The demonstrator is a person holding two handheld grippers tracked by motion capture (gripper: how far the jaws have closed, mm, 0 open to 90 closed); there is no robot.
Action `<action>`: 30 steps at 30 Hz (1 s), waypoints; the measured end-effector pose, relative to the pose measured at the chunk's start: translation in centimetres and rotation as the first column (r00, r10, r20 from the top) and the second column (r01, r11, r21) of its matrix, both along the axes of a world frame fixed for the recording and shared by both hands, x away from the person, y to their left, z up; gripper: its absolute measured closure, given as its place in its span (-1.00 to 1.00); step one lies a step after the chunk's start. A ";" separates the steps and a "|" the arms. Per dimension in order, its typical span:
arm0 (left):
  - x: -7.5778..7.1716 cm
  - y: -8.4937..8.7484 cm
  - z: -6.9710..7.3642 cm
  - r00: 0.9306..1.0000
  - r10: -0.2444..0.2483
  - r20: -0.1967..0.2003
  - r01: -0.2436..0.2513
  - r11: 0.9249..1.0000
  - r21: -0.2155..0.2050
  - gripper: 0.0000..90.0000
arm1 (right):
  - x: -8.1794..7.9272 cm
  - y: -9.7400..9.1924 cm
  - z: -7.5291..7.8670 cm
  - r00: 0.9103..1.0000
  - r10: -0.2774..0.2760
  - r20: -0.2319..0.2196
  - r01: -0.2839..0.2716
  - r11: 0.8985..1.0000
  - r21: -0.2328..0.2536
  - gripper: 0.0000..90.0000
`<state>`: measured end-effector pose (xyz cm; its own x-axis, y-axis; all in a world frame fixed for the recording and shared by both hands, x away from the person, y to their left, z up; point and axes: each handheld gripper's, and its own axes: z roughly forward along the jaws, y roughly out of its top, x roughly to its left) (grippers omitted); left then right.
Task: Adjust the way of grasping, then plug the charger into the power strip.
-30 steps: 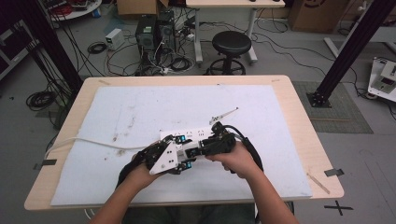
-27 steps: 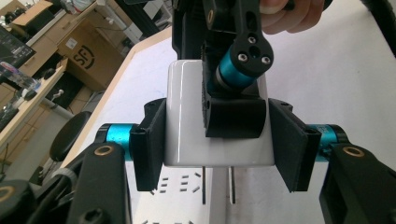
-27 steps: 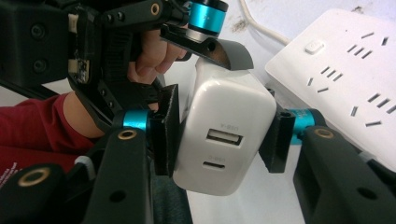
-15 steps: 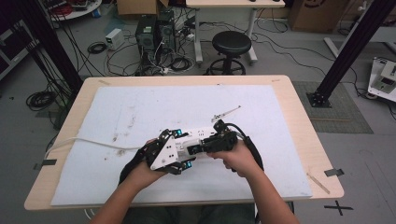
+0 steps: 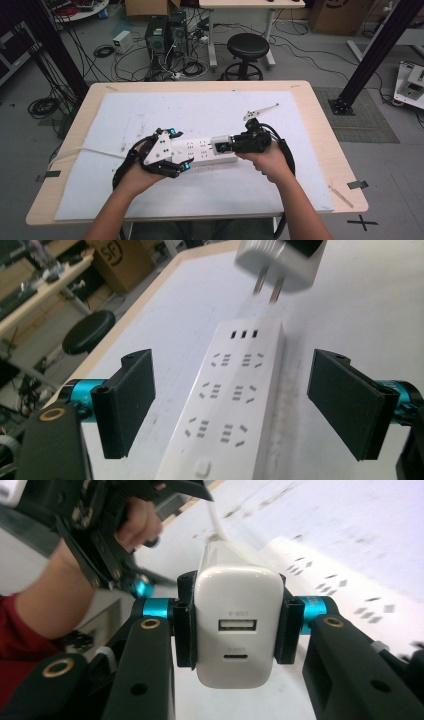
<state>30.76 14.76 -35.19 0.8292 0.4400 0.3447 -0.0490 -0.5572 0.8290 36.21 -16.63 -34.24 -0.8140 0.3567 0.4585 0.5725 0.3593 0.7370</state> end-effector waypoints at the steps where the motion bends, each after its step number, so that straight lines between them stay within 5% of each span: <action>1: 0.0 0.0 0.0 1.000 0.000 0.000 0.000 1.000 0.000 -0.57 | 0.1 -0.3 0.3 1.000 -0.007 0.012 0.007 1.000 -0.007 0.40; 3: 0.5 1.0 0.6 1.000 0.020 -0.017 -0.019 1.000 0.018 -0.57 | 0.1 -0.3 0.3 1.000 -0.007 0.012 0.007 1.000 -0.007 0.40; 6: 1.9 3.3 1.4 0.992 0.065 -0.105 -0.060 0.997 0.050 -0.57 | 0.3 -1.7 1.4 0.997 -0.051 0.053 0.054 0.997 -0.060 0.40; 9: 2.5 4.2 1.5 0.988 0.086 -0.128 -0.077 0.994 0.076 -0.57 | 0.4 -2.0 1.5 0.996 -0.063 0.064 0.068 0.995 -0.076 0.40; 10: 3.2 5.0 1.5 0.980 0.108 -0.165 -0.091 0.990 0.109 -0.57 | 0.5 -2.1 1.7 0.995 -0.071 0.073 0.078 0.992 -0.098 0.40; 12: 3.2 5.0 1.5 0.980 0.108 -0.165 -0.091 0.990 0.109 -0.57 | 0.5 -2.2 1.7 0.994 -0.075 0.078 0.083 0.991 -0.101 0.40; 13: 4.2 6.1 1.4 0.972 0.124 -0.201 -0.097 0.986 0.138 -0.57 | 0.6 -2.3 1.8 0.994 -0.080 0.080 0.088 0.990 -0.110 0.40; 15: 4.2 6.1 1.4 0.972 0.124 -0.201 -0.097 0.986 0.138 -0.57 | 0.6 -2.4 1.9 0.992 -0.086 0.089 0.096 0.988 -0.117 0.40; 16: 5.3 7.1 1.2 0.962 0.132 -0.238 -0.093 0.982 0.166 -0.57 | 0.7 -2.5 1.9 0.992 -0.088 0.092 0.099 0.987 -0.124 0.40; 27: 6.8 8.3 1.6 0.953 0.154 -0.263 -0.105 0.976 0.190 -0.57 | 1.5 -2.9 1.8 0.991 -0.094 0.096 0.108 0.982 -0.157 0.40; 30: 7.0 8.6 1.6 0.951 0.149 -0.269 -0.102 0.978 0.183 -0.57 | 2.7 -2.9 2.8 0.990 -0.075 0.116 0.098 0.973 -0.208 0.40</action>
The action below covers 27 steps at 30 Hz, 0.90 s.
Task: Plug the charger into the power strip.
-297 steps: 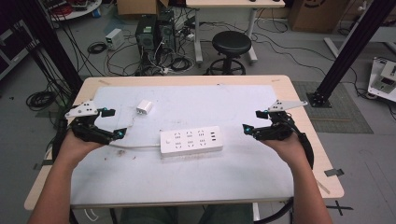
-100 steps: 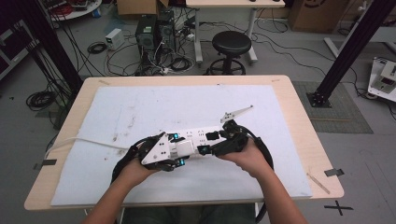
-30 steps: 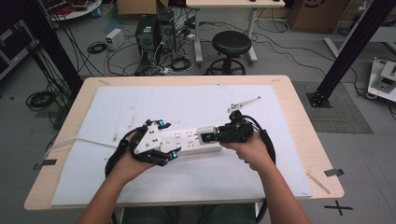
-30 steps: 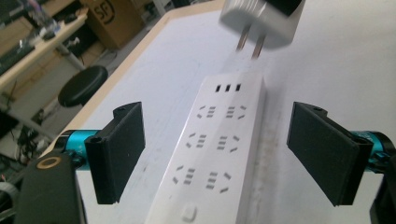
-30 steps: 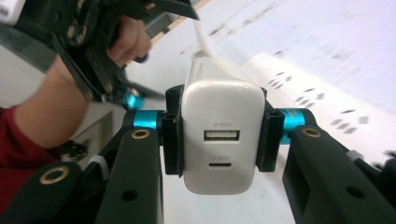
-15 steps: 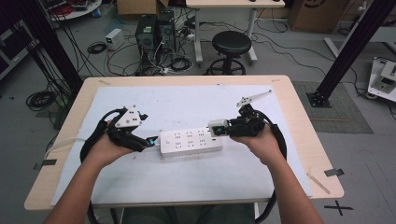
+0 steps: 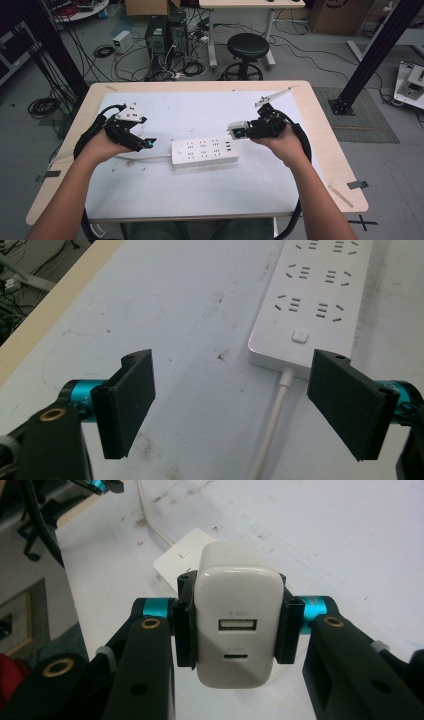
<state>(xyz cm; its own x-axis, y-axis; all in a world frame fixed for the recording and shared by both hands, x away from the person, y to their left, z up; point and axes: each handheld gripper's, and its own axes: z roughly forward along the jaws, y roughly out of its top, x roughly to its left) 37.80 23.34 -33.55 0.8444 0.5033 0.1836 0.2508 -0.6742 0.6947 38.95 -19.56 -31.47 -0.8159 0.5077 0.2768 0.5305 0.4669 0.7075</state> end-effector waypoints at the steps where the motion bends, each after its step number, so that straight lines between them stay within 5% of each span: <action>1: 0.0 0.0 0.0 1.000 0.000 0.000 0.000 1.000 0.000 -0.57 | 0.0 0.0 0.0 1.000 0.000 0.000 0.000 1.000 0.000 0.40; 4: 0.0 0.5 0.0 1.000 0.008 -0.014 -0.008 1.000 0.003 -0.57 | 1.0 0.7 0.8 0.999 0.043 0.012 -0.042 0.997 -0.066 0.40; 8: 0.0 0.9 0.1 1.000 0.008 -0.020 -0.008 1.000 0.015 -0.57 | 1.3 0.9 1.0 0.998 0.054 0.012 -0.053 0.995 -0.079 0.40; 9: -0.2 1.3 0.2 1.000 0.015 -0.016 -0.015 1.000 0.026 -0.57 | 2.4 2.2 1.7 0.996 0.093 0.016 -0.090 0.986 -0.142 0.40; 15: -0.5 2.1 0.5 1.000 0.025 -0.016 -0.024 0.998 0.052 -0.57 | 3.1 3.1 2.0 0.992 0.124 0.019 -0.118 0.975 -0.188 0.40; 16: -0.5 2.7 0.8 0.999 0.032 -0.020 -0.031 0.997 0.069 -0.57 | 4.0 4.2 2.3 0.985 0.174 0.018 -0.164 0.955 -0.248 0.40; 18: -0.6 3.0 0.9 0.999 0.036 -0.024 -0.034 0.997 0.069 -0.57 | 4.2 4.4 2.3 0.983 0.185 0.021 -0.173 0.950 -0.261 0.40; 21: -0.6 3.6 1.1 0.999 0.042 -0.028 -0.040 0.996 0.076 -0.57 | 4.9 5.7 2.1 0.970 0.245 0.003 -0.231 0.919 -0.320 0.40; 23: -0.7 3.9 1.0 0.998 0.049 -0.033 -0.046 0.996 0.080 -0.57 | 5.1 6.1 2.0 0.965 0.261 -0.008 -0.249 0.910 -0.332 0.40; 24: -0.7 4.0 1.0 0.998 0.056 -0.041 -0.052 0.996 0.078 -0.57 | 5.5 6.9 1.6 0.957 0.289 -0.018 -0.274 0.885 -0.378 0.40; 25: -0.7 4.0 1.0 0.998 0.056 -0.041 -0.052 0.996 0.078 -0.57 | 5.5 6.9 1.6 0.957 0.289 -0.018 -0.274 0.885 -0.378 0.40; 26: -0.7 4.1 0.9 0.997 0.057 -0.045 -0.053 0.995 0.089 -0.57 | 5.8 7.8 1.0 0.945 0.326 -0.036 -0.309 0.849 -0.428 0.40; 27: -0.7 4.2 0.9 0.997 0.059 -0.048 -0.054 0.994 0.090 -0.57 | 5.9 8.0 0.8 0.941 0.338 -0.034 -0.317 0.840 -0.440 0.40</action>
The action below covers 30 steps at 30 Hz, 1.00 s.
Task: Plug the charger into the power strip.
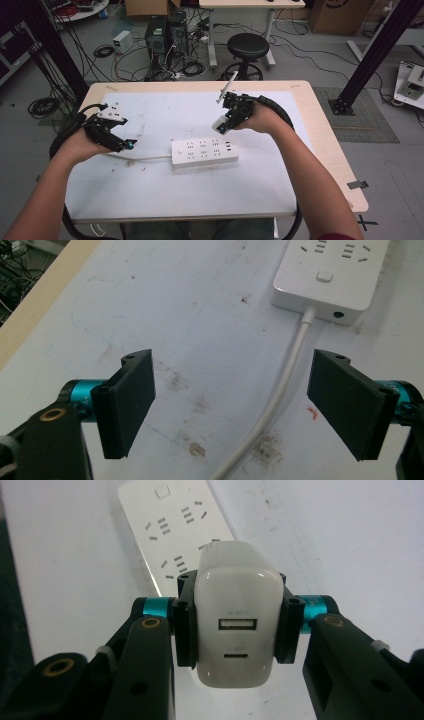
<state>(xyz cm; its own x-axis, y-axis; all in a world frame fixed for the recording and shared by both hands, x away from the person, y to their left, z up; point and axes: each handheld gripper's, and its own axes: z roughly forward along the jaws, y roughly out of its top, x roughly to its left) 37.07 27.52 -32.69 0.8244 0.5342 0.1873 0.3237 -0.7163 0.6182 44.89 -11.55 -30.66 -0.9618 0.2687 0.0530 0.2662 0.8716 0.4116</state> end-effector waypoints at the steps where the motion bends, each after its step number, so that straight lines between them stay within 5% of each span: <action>1: 0.0 0.0 0.0 1.000 0.000 0.000 0.000 1.000 0.000 -0.57 | 0.0 0.0 0.0 1.000 0.000 0.000 0.000 1.000 0.000 0.40; 5: 0.0 0.1 -0.2 1.000 -0.001 -0.004 0.001 1.000 0.005 -0.57 | 0.6 1.4 -1.3 0.995 0.097 0.001 -0.097 0.993 -0.068 0.40; 7: 0.0 0.1 -0.2 1.000 -0.004 -0.005 0.004 1.000 0.010 -0.57 | 0.6 1.4 -1.3 0.995 0.097 0.001 -0.097 0.993 -0.068 0.40; 8: 0.0 0.1 -0.5 1.000 0.000 -0.004 0.000 1.000 0.008 -0.57 | 0.8 2.1 -1.9 0.990 0.142 -0.006 -0.142 0.984 -0.107 0.40; 14: 0.0 0.2 -0.7 1.000 -0.002 -0.003 0.002 1.000 0.008 -0.57 | 1.0 2.8 -2.5 0.983 0.182 -0.008 -0.181 0.972 -0.152 0.40; 16: 0.0 0.3 -0.9 1.000 0.000 -0.002 0.000 1.000 0.007 -0.57 | 1.1 3.3 -2.8 0.980 0.199 -0.015 -0.199 0.964 -0.179 0.40; 17: 0.0 0.4 -1.0 1.000 0.002 -0.003 -0.002 1.000 0.004 -0.57 | 1.3 4.1 -3.7 0.971 0.235 -0.039 -0.238 0.946 -0.218 0.40; 26: 0.0 0.6 -1.5 1.000 0.005 -0.007 -0.005 1.000 0.007 -0.57 | 1.6 4.8 -4.5 0.957 0.286 -0.045 -0.286 0.915 -0.283 0.40; 30: 0.0 0.6 -1.6 1.000 0.008 -0.007 -0.008 1.000 0.009 -0.57 | 1.6 4.8 -4.5 0.954 0.297 -0.046 -0.297 0.911 -0.287 0.40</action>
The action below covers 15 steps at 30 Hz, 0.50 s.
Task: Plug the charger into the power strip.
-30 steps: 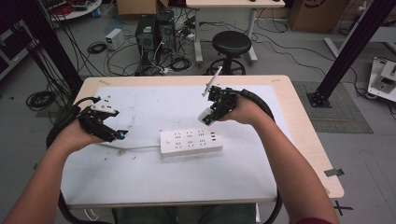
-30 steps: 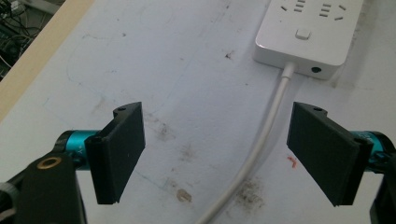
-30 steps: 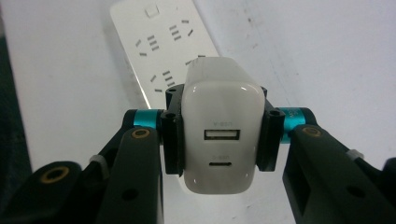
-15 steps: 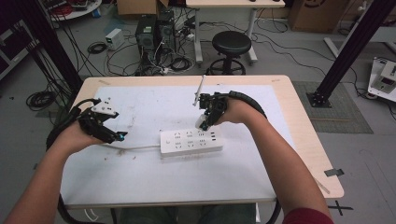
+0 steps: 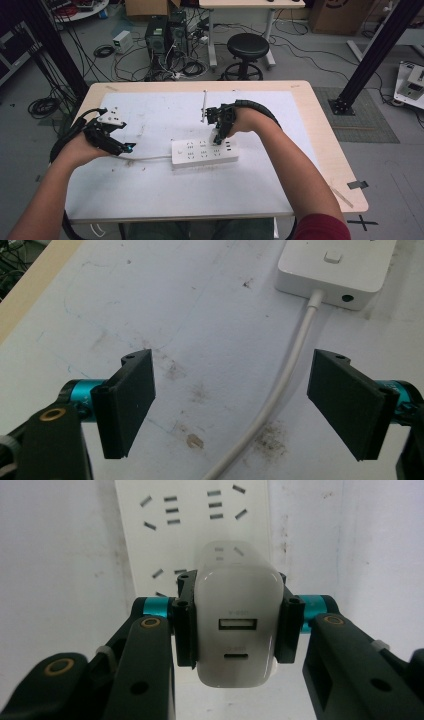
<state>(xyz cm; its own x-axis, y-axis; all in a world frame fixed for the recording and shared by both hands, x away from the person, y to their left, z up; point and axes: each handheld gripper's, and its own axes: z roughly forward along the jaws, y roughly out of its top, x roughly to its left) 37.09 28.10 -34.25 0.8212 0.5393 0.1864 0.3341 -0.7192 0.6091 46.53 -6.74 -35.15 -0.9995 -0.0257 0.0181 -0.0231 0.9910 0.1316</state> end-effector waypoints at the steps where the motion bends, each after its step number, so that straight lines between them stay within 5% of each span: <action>1: 0.0 0.0 0.0 1.000 -0.001 0.001 0.001 1.000 0.002 -0.57 | -0.1 0.3 -0.1 0.999 0.027 0.022 -0.026 0.999 -0.034 0.40; 15: 0.0 -1.0 -0.3 1.000 -0.008 -0.001 0.008 1.000 0.012 -0.57 | -1.1 2.1 -0.3 0.992 0.100 0.078 -0.089 0.987 -0.131 0.41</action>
<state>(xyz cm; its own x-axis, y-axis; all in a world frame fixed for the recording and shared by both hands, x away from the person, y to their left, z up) 37.12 27.11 -34.53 0.8255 0.5306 0.1926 0.3288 -0.7293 0.6000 45.39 -4.63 -35.48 -0.9908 -0.1226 -0.0565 -0.1227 0.9924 -0.0020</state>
